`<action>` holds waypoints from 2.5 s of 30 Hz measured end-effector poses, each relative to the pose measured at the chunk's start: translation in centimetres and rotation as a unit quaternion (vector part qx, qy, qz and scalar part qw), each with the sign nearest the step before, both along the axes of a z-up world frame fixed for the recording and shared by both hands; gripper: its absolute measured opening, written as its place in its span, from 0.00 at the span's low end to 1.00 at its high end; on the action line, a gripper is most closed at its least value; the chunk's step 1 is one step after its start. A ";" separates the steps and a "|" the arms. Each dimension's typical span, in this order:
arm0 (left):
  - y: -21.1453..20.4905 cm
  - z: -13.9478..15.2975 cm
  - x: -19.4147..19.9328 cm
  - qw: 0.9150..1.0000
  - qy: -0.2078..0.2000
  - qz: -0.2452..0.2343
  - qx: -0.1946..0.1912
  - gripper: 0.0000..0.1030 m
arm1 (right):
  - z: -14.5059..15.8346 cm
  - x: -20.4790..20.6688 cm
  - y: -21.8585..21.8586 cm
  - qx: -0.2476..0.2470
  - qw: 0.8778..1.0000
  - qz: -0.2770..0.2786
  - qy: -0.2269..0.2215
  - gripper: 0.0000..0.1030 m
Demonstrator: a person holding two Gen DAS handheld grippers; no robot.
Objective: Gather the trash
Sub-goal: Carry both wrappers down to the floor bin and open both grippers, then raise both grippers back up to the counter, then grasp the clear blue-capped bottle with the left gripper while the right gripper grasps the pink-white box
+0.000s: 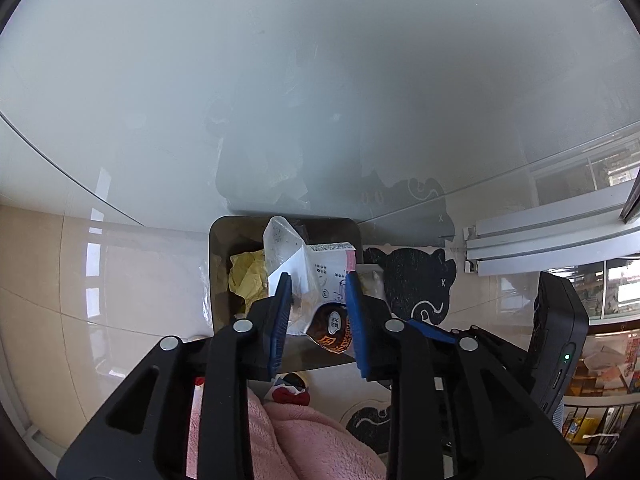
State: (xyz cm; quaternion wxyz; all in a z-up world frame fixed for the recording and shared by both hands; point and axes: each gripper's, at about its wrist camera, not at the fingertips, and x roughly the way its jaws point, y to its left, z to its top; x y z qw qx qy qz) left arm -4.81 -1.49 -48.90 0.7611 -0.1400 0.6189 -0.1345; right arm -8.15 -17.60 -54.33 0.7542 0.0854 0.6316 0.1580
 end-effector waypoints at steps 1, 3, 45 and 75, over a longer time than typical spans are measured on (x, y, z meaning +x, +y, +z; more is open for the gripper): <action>0.1 0.2 0.1 1.000 0.001 0.001 0.001 0.32 | 0.3 0.1 0.1 -0.004 1.000 0.003 -0.001 0.62; 0.2 0.5 0.2 1.000 -0.001 0.004 0.002 0.46 | 0.5 0.3 -0.1 -0.007 1.000 0.004 -0.003 0.63; 3.0 38.6 10.5 0.968 -0.239 0.075 0.002 0.92 | 41.5 11.3 -7.4 -0.012 0.954 -0.092 -0.284 0.97; 1.4 29.9 30.3 0.979 -0.132 0.104 0.113 0.87 | 35.9 26.1 -4.5 -0.087 0.961 -0.117 -0.235 0.91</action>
